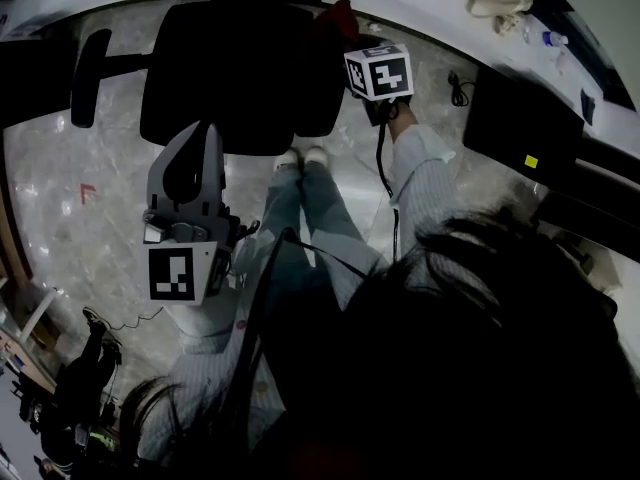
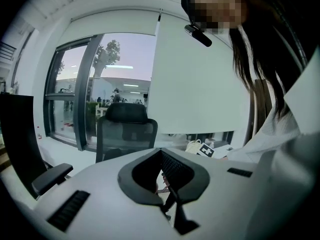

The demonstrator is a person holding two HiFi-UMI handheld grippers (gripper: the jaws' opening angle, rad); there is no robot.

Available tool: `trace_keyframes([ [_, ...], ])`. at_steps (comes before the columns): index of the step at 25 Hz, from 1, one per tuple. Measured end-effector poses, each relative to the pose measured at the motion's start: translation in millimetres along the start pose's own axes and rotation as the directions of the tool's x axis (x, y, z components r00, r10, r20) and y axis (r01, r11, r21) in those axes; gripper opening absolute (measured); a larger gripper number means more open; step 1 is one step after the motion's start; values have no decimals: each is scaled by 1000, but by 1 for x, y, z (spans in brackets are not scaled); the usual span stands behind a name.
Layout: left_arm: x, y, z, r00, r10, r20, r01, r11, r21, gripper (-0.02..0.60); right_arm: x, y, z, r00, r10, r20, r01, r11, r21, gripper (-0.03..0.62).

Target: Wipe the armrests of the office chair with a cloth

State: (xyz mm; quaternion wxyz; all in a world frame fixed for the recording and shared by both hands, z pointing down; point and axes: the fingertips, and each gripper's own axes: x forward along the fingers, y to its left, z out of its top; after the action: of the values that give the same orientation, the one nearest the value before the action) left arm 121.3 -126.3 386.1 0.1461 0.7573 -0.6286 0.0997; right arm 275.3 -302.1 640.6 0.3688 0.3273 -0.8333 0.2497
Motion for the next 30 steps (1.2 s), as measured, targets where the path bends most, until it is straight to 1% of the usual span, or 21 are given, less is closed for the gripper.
trace_keyframes([
  [4, 5, -15, 21, 998, -42, 36, 41, 999, 19, 3, -42, 59, -37, 991, 136, -3, -136, 990, -47, 34],
  [6, 6, -23, 32, 996, -63, 57, 62, 998, 28, 3, -63, 88, -58, 983, 182, -8, -182, 980, -76, 34],
  [8, 5, -29, 39, 994, -81, 67, 78, 996, 35, 3, -80, 111, -76, 978, 209, -7, -209, 974, -86, 34],
  [12, 0, -40, 43, 992, -103, 76, 100, 994, 43, 3, -101, 135, -99, 974, 228, -2, -228, 972, -58, 34],
  [16, -13, -50, 41, 991, -104, 84, 100, 994, 46, 3, -107, 136, -109, 979, 202, 18, -201, 979, -35, 34],
  [18, -22, -56, 43, 989, -118, 87, 112, 992, 64, 3, -117, 133, -100, 980, 182, 77, -182, 983, -5, 34],
  [20, -32, -62, 50, 988, -126, 93, 118, 989, 91, 4, -143, 131, -77, 971, 163, 177, -168, 986, 17, 34],
  [22, -38, -68, 65, 984, -126, 122, 115, 989, 94, 3, -181, 126, -40, 944, 138, 299, -143, 990, -4, 34],
  [23, -40, -71, 76, 981, -123, 150, 110, 990, 87, 3, -203, 124, -19, 923, 127, 363, -128, 992, -21, 34],
  [25, -47, -76, 99, 969, -112, 218, 97, 992, 79, 4, -254, 125, 21, 867, 110, 486, -99, 994, -49, 34],
  [27, -56, -82, 123, 957, -104, 272, 85, 993, 79, 3, -308, 132, 53, 803, 98, 587, -68, 995, -74, 34],
  [30, -67, -94, 154, 940, -110, 322, 84, 992, 95, 3, -376, 144, 89, 716, 83, 693, -9, 994, -110, 34],
])
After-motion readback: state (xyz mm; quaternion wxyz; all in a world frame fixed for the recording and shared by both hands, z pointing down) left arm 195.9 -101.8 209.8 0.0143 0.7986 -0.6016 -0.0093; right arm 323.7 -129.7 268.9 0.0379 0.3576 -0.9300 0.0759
